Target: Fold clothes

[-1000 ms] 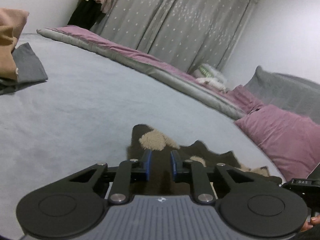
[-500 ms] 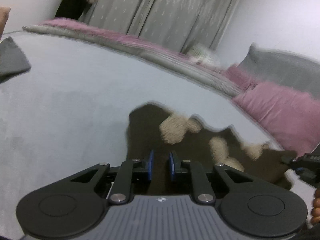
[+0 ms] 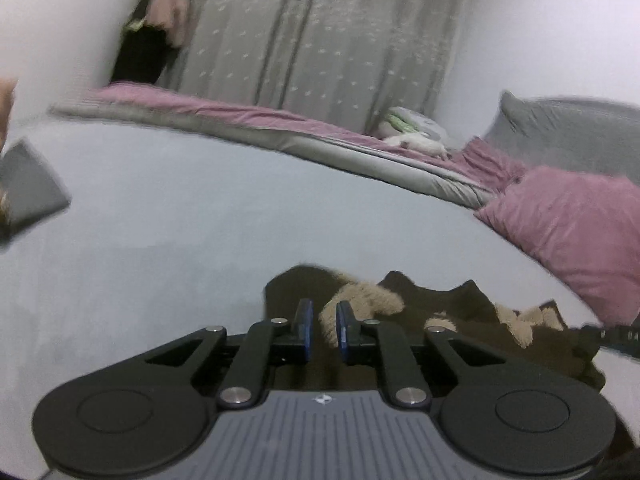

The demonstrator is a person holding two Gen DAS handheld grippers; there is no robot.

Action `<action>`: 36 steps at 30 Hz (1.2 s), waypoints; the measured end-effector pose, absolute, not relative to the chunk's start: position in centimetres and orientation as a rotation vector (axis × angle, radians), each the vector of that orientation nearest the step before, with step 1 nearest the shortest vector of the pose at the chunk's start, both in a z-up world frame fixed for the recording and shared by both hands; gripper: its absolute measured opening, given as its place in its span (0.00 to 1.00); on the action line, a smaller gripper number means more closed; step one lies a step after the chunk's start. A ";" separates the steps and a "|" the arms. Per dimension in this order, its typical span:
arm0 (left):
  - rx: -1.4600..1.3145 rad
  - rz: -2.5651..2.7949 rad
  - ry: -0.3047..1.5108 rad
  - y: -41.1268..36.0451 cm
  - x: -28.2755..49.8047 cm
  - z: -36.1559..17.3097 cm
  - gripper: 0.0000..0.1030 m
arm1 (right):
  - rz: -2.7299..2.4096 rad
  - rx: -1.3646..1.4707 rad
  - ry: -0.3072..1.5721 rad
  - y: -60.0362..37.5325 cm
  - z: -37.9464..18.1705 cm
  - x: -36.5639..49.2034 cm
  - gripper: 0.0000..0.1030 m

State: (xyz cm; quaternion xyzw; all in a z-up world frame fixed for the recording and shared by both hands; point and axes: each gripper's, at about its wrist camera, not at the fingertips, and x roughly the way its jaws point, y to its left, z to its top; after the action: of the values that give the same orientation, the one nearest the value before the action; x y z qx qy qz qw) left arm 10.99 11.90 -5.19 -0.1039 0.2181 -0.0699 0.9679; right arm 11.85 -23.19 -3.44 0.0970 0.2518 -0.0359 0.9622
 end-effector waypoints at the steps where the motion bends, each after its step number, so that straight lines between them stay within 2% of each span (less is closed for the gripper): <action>1: -0.181 -0.149 0.439 11.3 11.5 -5.0 0.13 | -0.071 0.167 0.500 -22.9 -3.4 12.0 0.36; 9: -0.046 -0.116 0.526 8.9 15.9 -7.0 0.12 | -0.055 0.060 0.537 -22.3 -5.2 13.0 0.36; 13: -0.081 -0.102 0.595 9.4 17.3 -8.8 0.11 | -0.072 0.059 0.617 -23.2 -6.6 13.8 0.30; 18: -0.022 -0.084 0.619 8.4 16.7 -7.8 0.11 | -0.072 0.103 0.635 -23.9 -5.8 13.7 0.27; 27: -0.095 -0.108 0.609 10.6 11.7 -5.7 0.11 | -0.045 0.151 0.595 -24.4 -3.2 11.7 0.30; 30: -0.075 -0.100 0.639 10.8 10.8 -6.2 0.11 | -0.039 0.160 0.617 -24.7 -3.0 11.2 0.31; 36: -0.080 -0.067 0.667 10.8 9.5 -5.3 0.12 | 0.012 0.200 0.697 -26.5 -3.0 9.5 0.37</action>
State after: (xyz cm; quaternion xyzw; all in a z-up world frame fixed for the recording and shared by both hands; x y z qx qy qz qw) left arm 9.47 10.85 -5.25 -0.0393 0.3270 -0.0329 0.9436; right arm 9.45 -26.46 -2.98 0.0981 0.3409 0.0057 0.9350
